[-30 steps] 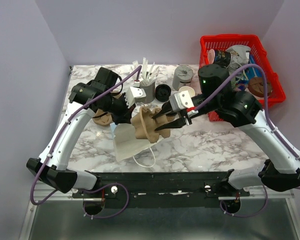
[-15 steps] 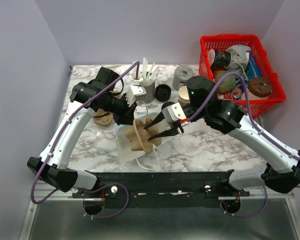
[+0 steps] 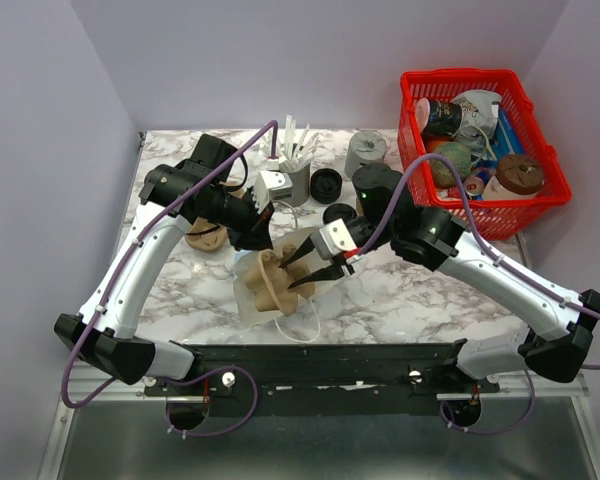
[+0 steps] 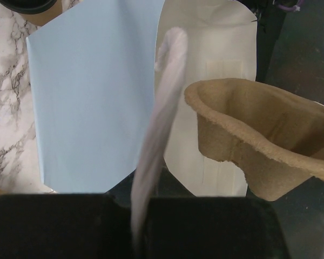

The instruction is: Pack the takeout coffee

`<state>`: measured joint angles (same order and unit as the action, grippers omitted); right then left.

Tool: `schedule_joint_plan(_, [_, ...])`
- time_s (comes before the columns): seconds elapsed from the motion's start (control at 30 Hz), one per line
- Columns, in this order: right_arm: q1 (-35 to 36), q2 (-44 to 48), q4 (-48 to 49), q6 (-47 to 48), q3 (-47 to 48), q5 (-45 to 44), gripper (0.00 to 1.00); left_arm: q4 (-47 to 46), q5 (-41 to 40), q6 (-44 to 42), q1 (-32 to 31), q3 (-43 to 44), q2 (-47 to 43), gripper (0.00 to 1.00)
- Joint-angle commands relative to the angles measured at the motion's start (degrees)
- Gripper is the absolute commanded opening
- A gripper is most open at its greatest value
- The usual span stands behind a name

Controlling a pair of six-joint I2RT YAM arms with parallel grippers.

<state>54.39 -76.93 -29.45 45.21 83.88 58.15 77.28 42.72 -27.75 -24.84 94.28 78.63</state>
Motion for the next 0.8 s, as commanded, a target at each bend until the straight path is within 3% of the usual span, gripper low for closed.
schedule_joint_plan(0.0, [0.54, -1.38, 0.63, 5.14, -1.96, 0.48, 0.01, 4.55, 2.37, 0.33, -0.21, 1.17, -0.85, 0.00])
schedule_joint_plan(0.23, [1.24, -2.97, -2.45, 13.67, -4.25, -6.72, 0.01, 4.64, 2.98, 0.41, -0.21, 1.17, -0.93, 0.00])
schedule_joint_plan(0.77, [6.25, -5.60, -14.12, 17.01, -0.83, -31.07, 0.01, 4.82, 4.13, -0.29, -0.21, 0.38, -1.11, 0.00])
